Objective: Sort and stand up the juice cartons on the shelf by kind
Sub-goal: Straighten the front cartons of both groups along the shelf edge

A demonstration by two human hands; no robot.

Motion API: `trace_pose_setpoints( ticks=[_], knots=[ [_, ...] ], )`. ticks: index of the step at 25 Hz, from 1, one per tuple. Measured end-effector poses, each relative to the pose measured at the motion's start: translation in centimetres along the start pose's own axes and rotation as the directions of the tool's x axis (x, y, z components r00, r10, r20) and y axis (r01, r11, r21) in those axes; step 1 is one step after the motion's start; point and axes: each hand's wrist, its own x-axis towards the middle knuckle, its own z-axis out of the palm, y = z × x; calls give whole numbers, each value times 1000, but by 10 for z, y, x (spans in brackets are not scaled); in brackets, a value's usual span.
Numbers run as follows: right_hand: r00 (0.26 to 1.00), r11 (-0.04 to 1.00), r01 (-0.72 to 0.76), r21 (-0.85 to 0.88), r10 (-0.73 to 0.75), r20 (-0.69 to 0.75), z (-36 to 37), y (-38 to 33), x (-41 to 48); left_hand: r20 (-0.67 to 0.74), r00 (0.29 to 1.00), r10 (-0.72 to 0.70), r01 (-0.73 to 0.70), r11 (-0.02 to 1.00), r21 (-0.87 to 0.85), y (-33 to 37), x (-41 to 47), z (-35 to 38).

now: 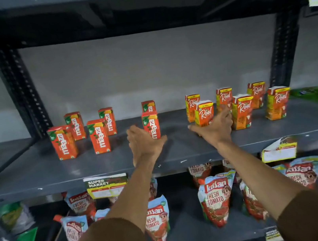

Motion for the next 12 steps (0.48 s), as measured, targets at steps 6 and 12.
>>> trace_pose_setpoints(
  ticks=[6, 12],
  knots=[
    [992, 999, 19, 33, -23, 125, 1, 16, 7, 19, 996, 82, -83, 991, 100, -7, -3, 9],
    [987, 996, 86, 14, -87, 138, -4, 11, -1, 54, 992, 115, -124, 963, 238, -3, -7, 10]
  ],
)
